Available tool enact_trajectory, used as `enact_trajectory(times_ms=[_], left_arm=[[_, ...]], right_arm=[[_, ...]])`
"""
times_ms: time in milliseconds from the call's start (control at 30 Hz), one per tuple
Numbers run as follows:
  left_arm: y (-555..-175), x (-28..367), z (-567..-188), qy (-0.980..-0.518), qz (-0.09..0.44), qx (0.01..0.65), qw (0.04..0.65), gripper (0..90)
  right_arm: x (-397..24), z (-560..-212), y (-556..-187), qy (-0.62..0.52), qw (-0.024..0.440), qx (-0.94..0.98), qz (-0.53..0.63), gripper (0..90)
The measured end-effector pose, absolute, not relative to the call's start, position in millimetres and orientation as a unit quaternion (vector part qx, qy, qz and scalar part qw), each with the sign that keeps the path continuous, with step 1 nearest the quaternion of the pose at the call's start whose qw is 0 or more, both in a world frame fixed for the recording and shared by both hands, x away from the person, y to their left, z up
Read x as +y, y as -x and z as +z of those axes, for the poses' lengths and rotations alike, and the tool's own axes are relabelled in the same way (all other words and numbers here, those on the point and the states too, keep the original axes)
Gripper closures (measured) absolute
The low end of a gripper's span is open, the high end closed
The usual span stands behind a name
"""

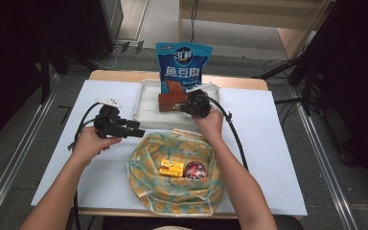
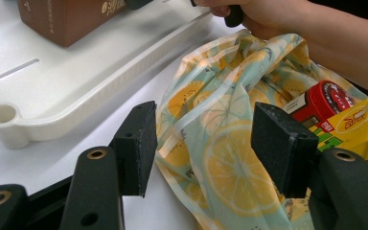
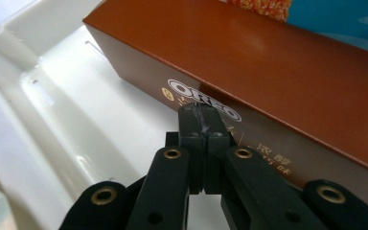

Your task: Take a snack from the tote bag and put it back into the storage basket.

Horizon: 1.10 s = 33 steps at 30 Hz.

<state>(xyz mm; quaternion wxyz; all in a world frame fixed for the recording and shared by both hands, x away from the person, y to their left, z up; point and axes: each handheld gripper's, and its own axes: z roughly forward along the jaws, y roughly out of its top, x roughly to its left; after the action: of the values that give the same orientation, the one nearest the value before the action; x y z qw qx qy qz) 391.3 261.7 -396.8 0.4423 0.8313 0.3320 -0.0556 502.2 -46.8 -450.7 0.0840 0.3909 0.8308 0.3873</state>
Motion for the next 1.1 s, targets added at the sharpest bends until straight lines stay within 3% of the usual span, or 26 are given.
enact_trajectory(times_ms=[600, 1100], left_arm=[[-390.5, 260.8, -396.0, -0.831, -0.055, 0.331, 0.443, 42.6], [-381.7, 253.9, -381.9, -0.84, -0.046, 0.317, 0.438, 42.7]], right_arm=[[-38.9, -450.4, -506.7, -0.391, 0.068, 0.83, 0.393, 88.4], [-60.8, -426.9, -488.1, -0.368, 0.046, 0.825, 0.427, 69.5]])
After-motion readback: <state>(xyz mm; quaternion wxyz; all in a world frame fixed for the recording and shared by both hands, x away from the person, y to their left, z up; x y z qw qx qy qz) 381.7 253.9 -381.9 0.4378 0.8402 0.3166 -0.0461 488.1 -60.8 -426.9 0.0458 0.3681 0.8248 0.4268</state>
